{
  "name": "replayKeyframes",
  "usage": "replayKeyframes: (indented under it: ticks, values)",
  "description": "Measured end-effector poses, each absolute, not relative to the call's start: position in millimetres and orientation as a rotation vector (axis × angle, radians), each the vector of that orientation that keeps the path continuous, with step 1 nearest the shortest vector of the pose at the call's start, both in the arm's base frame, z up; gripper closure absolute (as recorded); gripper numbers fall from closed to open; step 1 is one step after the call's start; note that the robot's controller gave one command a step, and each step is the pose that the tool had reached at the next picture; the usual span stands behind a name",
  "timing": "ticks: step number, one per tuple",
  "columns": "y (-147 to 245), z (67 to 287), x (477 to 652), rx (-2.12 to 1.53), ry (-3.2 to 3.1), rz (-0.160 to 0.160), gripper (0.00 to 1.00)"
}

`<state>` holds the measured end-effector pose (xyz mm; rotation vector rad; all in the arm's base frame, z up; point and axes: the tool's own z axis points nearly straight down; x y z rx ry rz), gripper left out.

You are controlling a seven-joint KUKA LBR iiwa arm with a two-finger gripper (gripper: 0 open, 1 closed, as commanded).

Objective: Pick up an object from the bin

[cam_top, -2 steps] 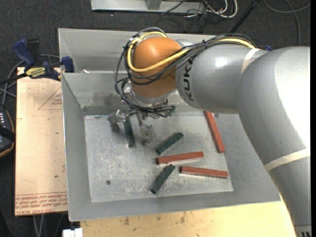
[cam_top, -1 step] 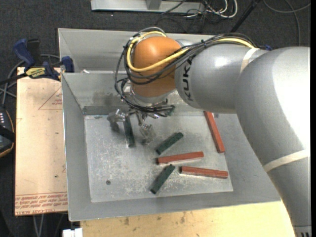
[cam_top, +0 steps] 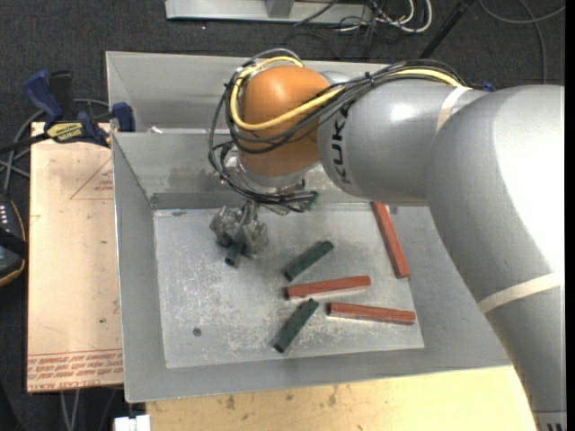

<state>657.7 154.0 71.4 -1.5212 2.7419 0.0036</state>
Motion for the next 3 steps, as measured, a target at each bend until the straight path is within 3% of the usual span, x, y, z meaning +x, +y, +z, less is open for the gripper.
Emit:
replayKeyframes:
  ticks: [1, 2, 3]
  values:
    - [155, 80, 658.6, -1.517, 2.744, 0.003, 1.0]
    - [156, 111, 660.1, -1.513, 2.744, 0.001, 1.0]
    - [157, 155, 661.7, -1.51, 2.744, 0.0, 1.0]
